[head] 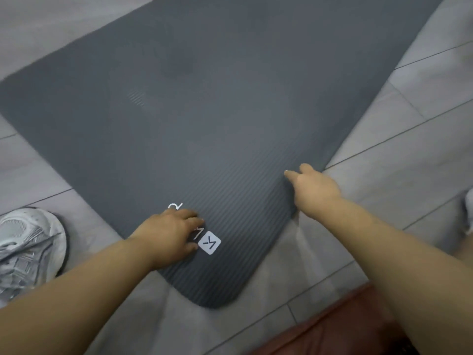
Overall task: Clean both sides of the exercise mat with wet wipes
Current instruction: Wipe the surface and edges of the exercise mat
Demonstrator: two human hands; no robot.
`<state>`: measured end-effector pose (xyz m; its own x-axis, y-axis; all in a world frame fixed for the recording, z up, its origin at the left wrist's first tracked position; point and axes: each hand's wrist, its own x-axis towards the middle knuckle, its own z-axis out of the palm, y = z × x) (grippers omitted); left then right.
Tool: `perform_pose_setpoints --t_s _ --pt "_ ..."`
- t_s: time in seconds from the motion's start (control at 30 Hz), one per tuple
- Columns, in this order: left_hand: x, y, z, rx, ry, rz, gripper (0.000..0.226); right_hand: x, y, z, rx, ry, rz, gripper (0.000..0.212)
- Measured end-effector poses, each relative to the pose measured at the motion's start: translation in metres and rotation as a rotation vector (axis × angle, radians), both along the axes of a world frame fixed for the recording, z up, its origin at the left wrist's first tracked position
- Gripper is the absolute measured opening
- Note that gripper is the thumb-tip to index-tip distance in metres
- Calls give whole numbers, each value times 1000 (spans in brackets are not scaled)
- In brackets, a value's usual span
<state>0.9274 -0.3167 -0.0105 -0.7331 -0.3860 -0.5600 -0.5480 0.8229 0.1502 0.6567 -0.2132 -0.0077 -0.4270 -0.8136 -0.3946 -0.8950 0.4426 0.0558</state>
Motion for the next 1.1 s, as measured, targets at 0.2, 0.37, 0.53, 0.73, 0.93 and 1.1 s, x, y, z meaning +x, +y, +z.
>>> perform_pose_setpoints --t_s 0.2,0.37,0.53,0.73,0.93,1.1 --pt "33 -12 -9 -116 -42 -28 72 106 7 -11 7 -295 122 71" --pt "79 -39 -11 -141 -199 -3 91 131 15 -37 57 -274 129 86" --pt "81 -41 -21 -256 -91 -179 94 106 26 -40 36 -180 185 68" --pt "86 -43 -38 -362 -63 -319 70 56 34 -31 28 -25 70 42" --pt "86 -41 -36 -384 -33 -529 43 89 32 -18 -231 -241 86 11" --pt "80 -38 -29 -320 -46 -457 59 171 29 -23 -19 -376 279 67"
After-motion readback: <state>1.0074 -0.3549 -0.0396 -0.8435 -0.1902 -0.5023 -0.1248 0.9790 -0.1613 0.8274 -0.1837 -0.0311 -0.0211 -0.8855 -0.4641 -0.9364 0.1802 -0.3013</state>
